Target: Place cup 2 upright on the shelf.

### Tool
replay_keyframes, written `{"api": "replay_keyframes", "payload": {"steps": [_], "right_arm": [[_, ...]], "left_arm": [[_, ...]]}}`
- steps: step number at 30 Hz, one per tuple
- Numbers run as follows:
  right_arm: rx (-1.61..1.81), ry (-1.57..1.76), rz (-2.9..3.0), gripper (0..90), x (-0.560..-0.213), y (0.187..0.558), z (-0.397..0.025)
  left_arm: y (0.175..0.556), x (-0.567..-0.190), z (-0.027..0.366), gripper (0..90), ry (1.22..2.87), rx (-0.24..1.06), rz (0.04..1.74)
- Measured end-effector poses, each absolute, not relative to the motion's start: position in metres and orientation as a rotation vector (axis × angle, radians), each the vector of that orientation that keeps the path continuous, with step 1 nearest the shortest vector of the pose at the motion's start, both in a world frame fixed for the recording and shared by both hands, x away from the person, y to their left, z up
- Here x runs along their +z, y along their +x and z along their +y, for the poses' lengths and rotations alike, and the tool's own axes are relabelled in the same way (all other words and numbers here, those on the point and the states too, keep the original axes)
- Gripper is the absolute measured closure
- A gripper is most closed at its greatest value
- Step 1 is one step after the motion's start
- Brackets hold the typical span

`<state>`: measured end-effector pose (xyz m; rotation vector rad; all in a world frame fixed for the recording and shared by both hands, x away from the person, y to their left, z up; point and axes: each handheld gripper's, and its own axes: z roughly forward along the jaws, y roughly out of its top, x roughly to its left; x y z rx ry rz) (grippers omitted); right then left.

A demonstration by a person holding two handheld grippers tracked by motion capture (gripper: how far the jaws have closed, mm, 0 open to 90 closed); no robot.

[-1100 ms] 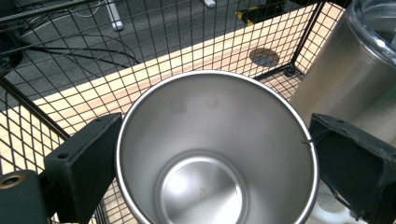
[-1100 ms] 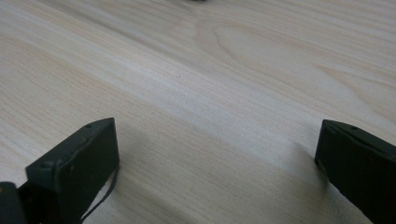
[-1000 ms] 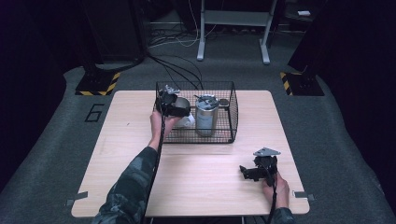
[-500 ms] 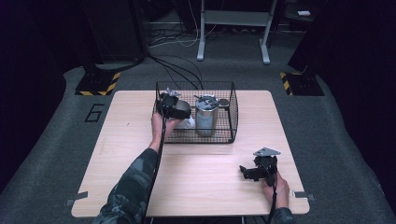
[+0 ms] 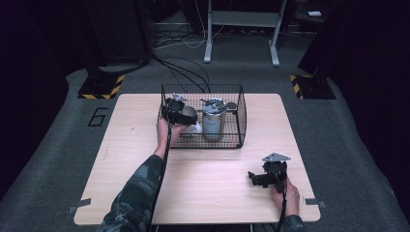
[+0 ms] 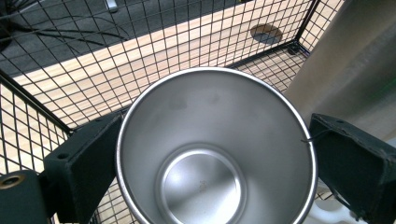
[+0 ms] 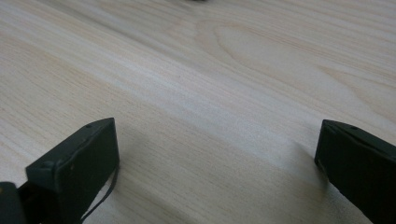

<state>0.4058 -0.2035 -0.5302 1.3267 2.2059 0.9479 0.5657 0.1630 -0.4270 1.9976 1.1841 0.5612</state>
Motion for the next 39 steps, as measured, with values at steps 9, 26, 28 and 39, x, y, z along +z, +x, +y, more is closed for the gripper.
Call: {"api": "replay_keyframes", "payload": {"steps": [9, 26, 28, 39], "right_arm": [[0.949, 1.327, 2.206, 0.0, -0.530, 0.406, -0.204], [0.949, 1.327, 2.206, 0.0, -0.530, 0.406, -0.204], [0.948, 1.328, 2.207, 0.0, -0.530, 0.406, -0.203], [0.949, 1.328, 2.206, 0.0, -0.530, 0.406, -0.203]], "left_arm": [[0.567, -0.430, 0.165, 6.0, 2.004, 0.536, 1.198], [0.563, -0.429, 0.167, 5.7, 1.970, 0.511, 1.200], [0.563, -0.427, 0.167, 5.8, 1.983, 0.503, 1.193], [0.556, -0.414, 0.166, 6.4, 1.981, 0.568, 1.146]]}}
